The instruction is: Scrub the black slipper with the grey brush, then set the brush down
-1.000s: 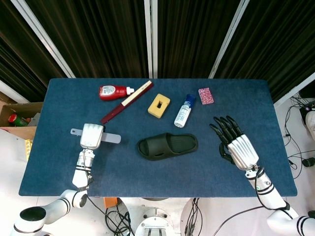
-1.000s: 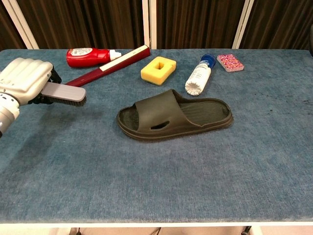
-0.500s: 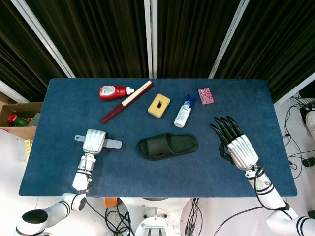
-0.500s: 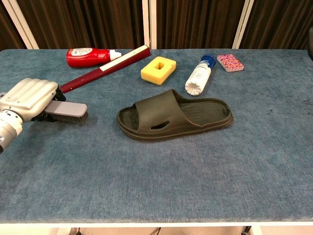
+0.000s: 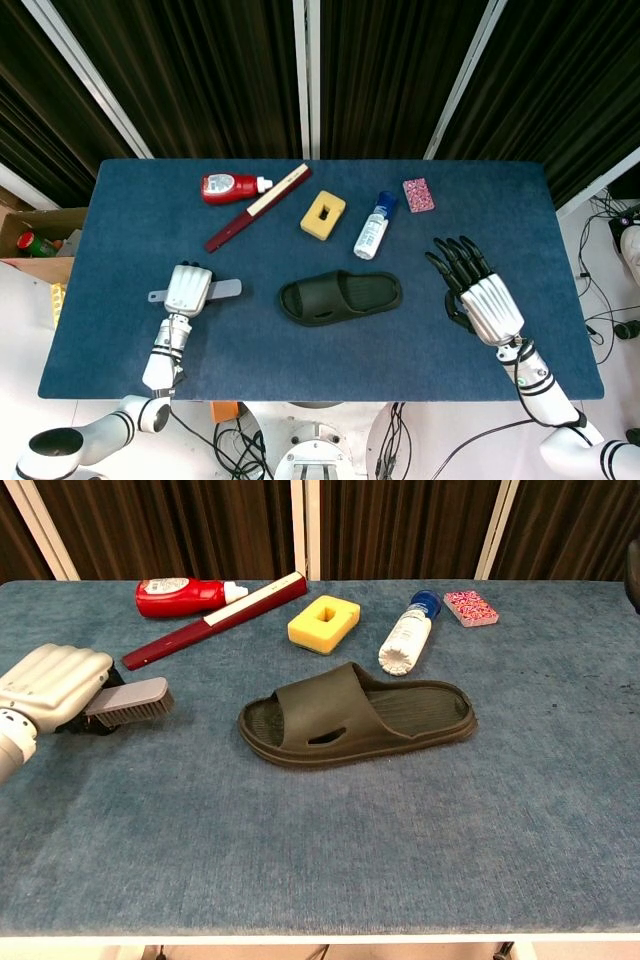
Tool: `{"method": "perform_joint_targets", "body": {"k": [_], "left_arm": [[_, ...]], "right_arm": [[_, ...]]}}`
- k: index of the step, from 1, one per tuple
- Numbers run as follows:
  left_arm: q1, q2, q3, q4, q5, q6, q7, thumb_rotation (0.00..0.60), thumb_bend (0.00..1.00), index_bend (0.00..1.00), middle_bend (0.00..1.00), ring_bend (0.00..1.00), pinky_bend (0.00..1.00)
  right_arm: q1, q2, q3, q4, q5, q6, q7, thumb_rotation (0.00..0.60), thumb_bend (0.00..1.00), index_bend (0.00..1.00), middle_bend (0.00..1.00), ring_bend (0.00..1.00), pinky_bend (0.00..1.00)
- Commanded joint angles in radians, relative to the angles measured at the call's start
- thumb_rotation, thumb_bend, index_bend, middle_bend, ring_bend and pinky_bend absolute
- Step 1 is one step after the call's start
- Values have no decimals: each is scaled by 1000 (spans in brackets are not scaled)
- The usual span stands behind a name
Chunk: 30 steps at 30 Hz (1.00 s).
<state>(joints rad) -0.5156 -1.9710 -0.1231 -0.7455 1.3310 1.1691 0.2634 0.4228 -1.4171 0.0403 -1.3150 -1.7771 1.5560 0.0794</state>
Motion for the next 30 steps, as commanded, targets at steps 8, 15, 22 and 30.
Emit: {"method": "perform_joint_targets", "body": {"k": [8, 15, 22, 30], "left_arm": [[9, 47, -1, -88, -9, -20, 76, 308, 500, 138, 276, 269, 454], [12, 73, -3, -133, -15, -21, 125, 315, 428, 63, 245, 241, 429], [18, 92, 0, -180, -10, -11, 136, 313, 293, 21, 202, 224, 413], [20, 100, 3, -210, 1, -2, 118, 305, 215, 10, 180, 193, 388]], "right_arm": [[-2, -4, 1, 8, 1, -3, -2, 578, 778, 0, 0, 0, 0], [-3, -5, 3, 11, 2, -2, -2, 579, 778, 0, 0, 0, 0], [-5, -6, 3, 15, 4, -3, 3, 579, 778, 0, 0, 0, 0], [-7, -3, 4, 13, 2, -1, 1, 580, 780, 0, 0, 0, 0]]}}
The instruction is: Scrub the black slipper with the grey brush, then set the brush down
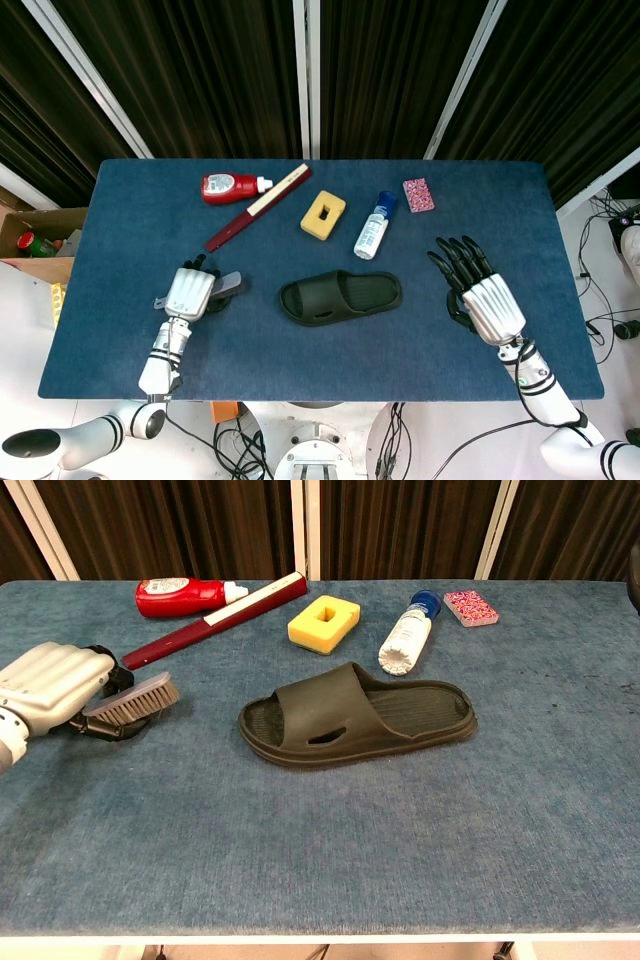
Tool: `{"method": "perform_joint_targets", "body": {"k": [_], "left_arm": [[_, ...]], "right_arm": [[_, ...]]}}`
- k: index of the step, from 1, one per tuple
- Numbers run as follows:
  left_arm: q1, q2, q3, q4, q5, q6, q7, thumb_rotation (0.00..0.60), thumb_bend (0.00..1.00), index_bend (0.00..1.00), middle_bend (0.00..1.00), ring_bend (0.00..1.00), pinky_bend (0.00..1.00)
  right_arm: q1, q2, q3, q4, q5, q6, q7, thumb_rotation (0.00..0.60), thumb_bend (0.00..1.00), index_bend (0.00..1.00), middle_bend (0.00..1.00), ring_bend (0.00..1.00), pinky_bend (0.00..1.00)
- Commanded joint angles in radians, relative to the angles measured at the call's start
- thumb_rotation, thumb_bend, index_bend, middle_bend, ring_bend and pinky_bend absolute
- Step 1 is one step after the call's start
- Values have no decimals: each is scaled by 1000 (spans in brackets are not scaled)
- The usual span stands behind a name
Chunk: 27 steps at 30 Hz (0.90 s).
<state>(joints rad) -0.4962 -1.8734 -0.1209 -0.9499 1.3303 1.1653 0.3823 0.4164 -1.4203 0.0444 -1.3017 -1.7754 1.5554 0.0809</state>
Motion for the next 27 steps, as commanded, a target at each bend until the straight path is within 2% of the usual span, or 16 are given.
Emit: {"method": "perform_joint_targets", "body": {"k": [1, 13, 21, 22, 26, 27], "left_arm": [[1, 4, 1, -11, 3, 3, -1, 303, 211, 10, 178, 190, 387], [14, 41, 2, -114, 15, 37, 12, 285, 180, 0, 140, 170, 375], [43, 117, 16, -280, 41, 96, 46, 259, 143, 0, 126, 144, 366], [50, 135, 18, -311, 40, 105, 62, 251, 124, 0, 126, 133, 359], [110, 231, 25, -466, 51, 204, 98, 109, 91, 0, 121, 112, 329], [126, 255, 32, -490, 66, 232, 95, 99, 91, 0, 121, 110, 321]], "right_arm": [[0, 1, 0, -1, 1, -1, -1, 580, 780, 0, 0, 0, 0], [-1, 0, 1, -5, 6, -10, -6, 579, 783, 0, 0, 0, 0], [-11, 9, 1, -8, 6, 4, -11, 580, 783, 0, 0, 0, 0], [-16, 9, 0, -6, 7, 8, -15, 580, 783, 0, 0, 0, 0], [-61, 19, -11, 12, 48, 17, -37, 577, 780, 0, 0, 0, 0], [-76, 24, -14, 15, 67, 14, -42, 574, 779, 0, 0, 0, 0]]}}
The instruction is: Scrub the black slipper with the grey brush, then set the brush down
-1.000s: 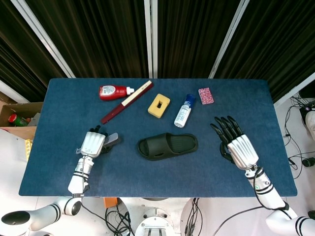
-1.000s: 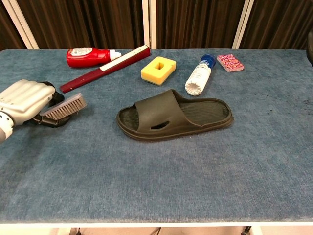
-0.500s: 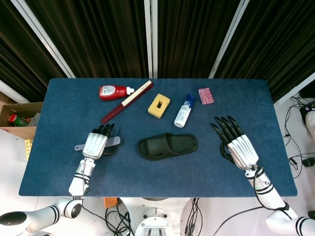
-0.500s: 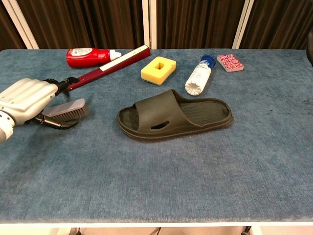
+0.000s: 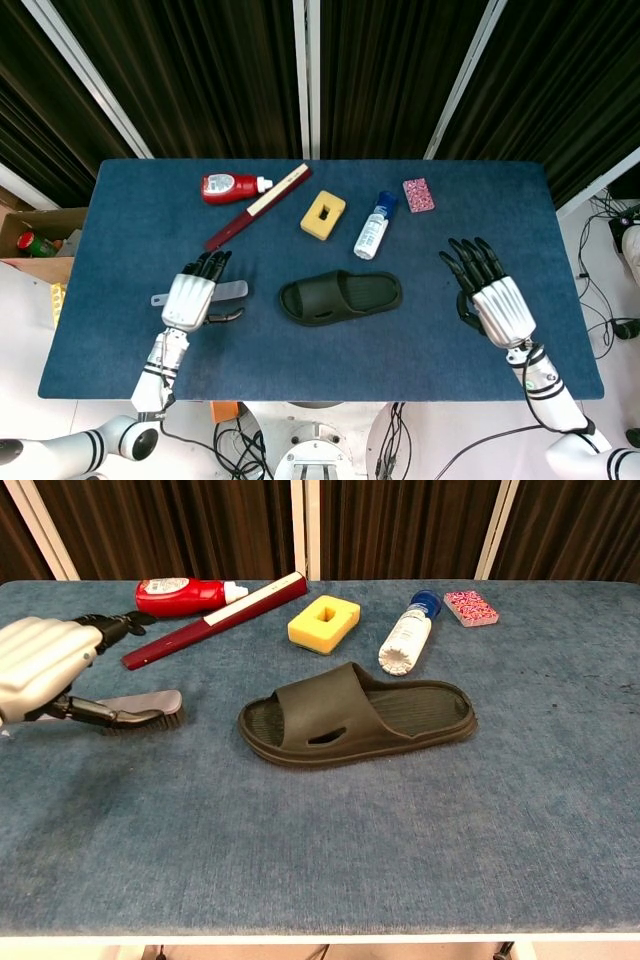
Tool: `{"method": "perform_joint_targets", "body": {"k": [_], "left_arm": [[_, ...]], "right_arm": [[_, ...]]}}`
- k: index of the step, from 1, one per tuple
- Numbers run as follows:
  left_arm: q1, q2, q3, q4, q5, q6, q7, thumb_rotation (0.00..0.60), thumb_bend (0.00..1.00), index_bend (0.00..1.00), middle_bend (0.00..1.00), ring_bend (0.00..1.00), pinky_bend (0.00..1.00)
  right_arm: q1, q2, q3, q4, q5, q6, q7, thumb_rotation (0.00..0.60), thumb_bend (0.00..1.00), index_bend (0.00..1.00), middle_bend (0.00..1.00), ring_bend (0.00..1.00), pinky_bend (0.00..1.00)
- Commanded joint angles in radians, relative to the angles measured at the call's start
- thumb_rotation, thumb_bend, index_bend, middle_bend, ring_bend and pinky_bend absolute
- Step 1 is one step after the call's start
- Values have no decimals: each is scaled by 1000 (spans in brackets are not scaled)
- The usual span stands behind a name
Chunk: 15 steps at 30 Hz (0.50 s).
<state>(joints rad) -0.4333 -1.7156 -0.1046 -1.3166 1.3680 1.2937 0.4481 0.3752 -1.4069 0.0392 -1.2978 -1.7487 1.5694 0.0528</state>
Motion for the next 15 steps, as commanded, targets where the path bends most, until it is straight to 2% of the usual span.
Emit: {"method": "perform_joint_targets", "body": {"k": [1, 5, 8, 10, 15], "left_arm": [[81, 120, 24, -143, 42, 134, 24, 91, 87, 0, 121, 107, 308], [166, 223, 75, -196, 94, 242, -19, 59, 33, 1, 116, 97, 287], [217, 277, 115, -207, 118, 285, -52, 39, 1, 3, 110, 94, 287], [242, 298, 135, -209, 119, 294, -57, 37, 0, 3, 107, 92, 287], [289, 326, 169, -197, 112, 287, -117, 8, 0, 2, 91, 83, 282]], "right_arm": [[-51, 15, -12, 13, 62, -4, -20, 570, 779, 0, 0, 0, 0], [-135, 40, -35, 7, 173, -36, -45, 549, 767, 0, 0, 0, 0], [-191, 56, -53, -11, 253, -72, -56, 525, 709, 0, 0, 0, 0], [-219, 61, -57, -12, 293, -84, -58, 516, 666, 0, 0, 0, 0], [-276, 55, -50, 21, 361, -92, -43, 514, 644, 0, 0, 0, 0]]}}
